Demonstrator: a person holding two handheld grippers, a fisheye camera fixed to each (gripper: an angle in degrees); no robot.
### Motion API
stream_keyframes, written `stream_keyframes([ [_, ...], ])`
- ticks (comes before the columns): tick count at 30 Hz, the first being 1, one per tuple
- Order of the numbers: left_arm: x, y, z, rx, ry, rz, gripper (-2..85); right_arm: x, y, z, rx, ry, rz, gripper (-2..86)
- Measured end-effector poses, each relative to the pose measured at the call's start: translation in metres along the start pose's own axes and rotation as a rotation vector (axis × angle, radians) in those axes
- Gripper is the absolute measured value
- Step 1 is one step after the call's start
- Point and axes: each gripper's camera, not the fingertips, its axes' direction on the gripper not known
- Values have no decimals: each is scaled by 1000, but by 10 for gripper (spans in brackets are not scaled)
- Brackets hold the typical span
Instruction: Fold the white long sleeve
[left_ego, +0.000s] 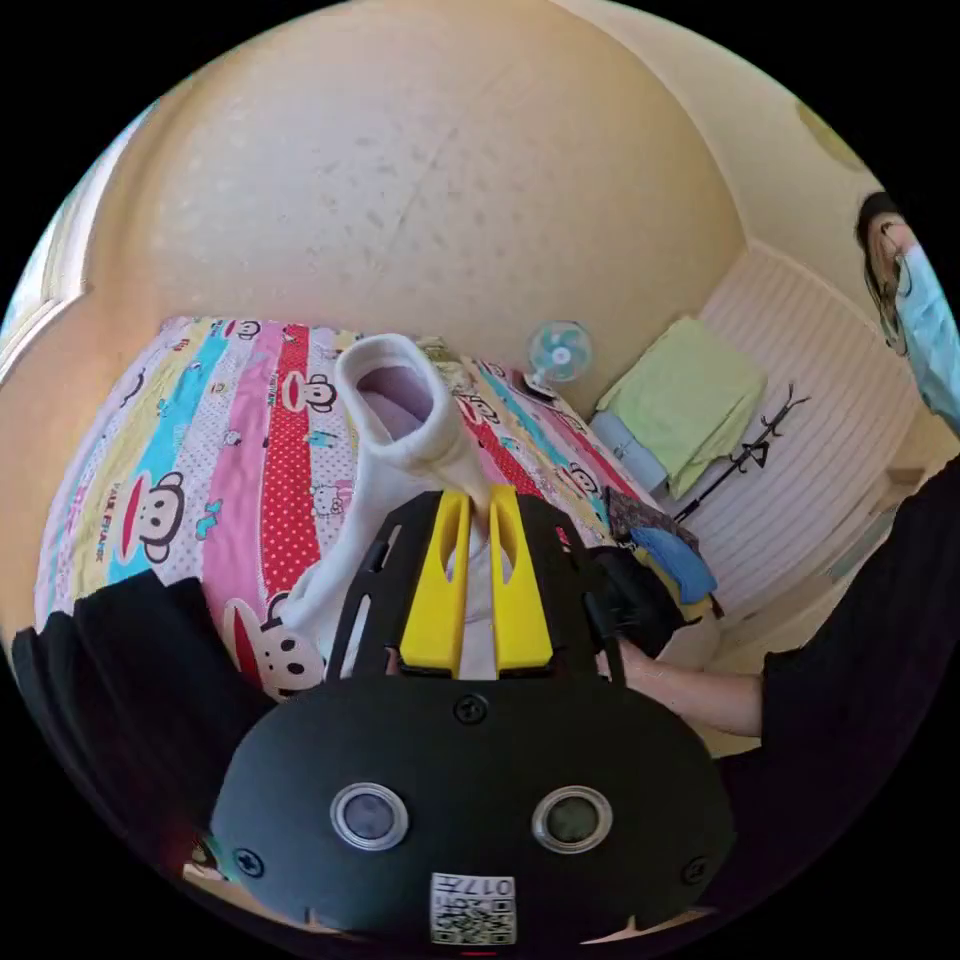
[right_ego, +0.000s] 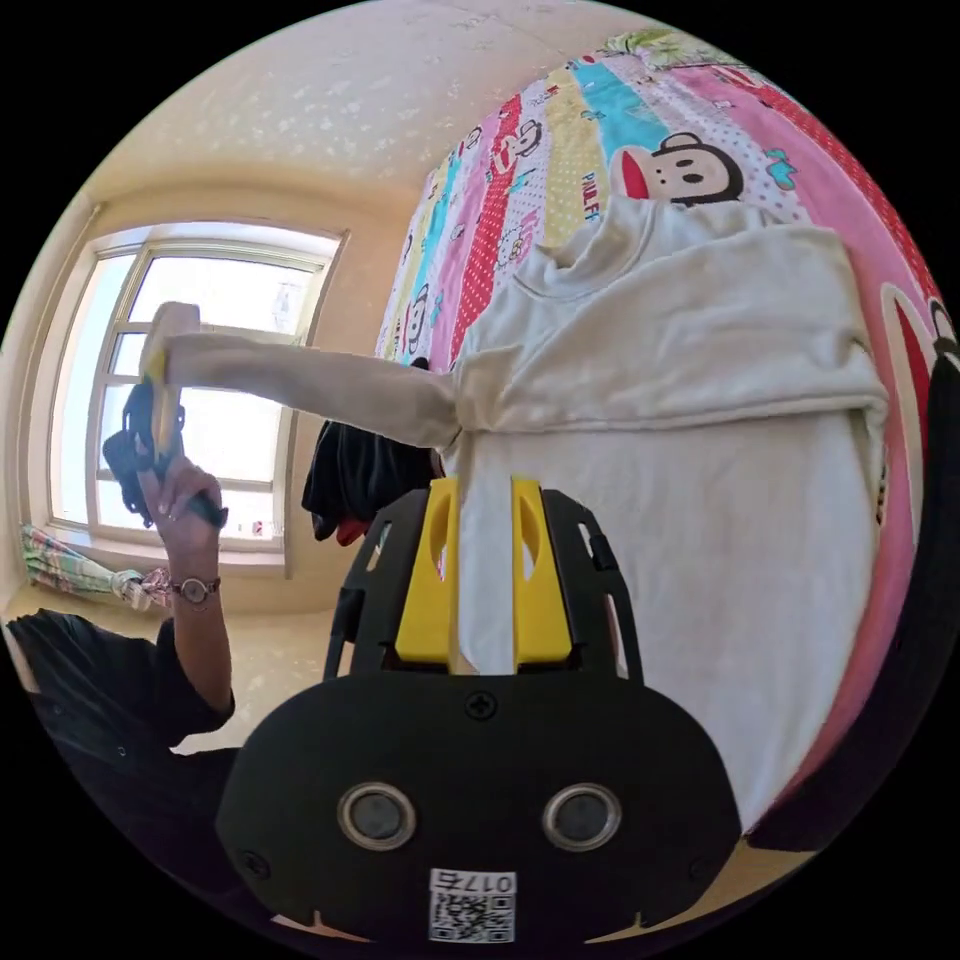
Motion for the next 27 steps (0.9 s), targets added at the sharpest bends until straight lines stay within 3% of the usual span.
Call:
stream_keyframes([
  [2,31,9,114,-177,139,145,43,22,27,-25,25,-8,45,79],
  [5,34,60,255,-456,205,116,87,61,60,-44,-24,64,129,84],
  [7,29,92,280,-507,248,63,114,81,80,-56,-87,120,191,91],
  [9,22,118,255,-450,248,24,123,81,92,-74,-86,157,188,95],
  [12,-7,171,180,-436,110,-96,141,74,108,-106,-93,269,179,105],
  [15,-58,242,88,-457,-6,-332,152,69,117,-129,-169,438,186,123],
  [18,-99,319,21,-626,-27,-518,158,75,123,-133,-312,547,225,136],
  [19,-106,347,0,-721,-72,-554,163,82,126,-131,-369,556,260,140],
  [22,-119,393,-28,-851,33,-623,169,104,130,-125,-467,505,351,155],
  [27,-159,403,-7,-868,108,-651,182,132,113,-126,-410,385,350,138],
])
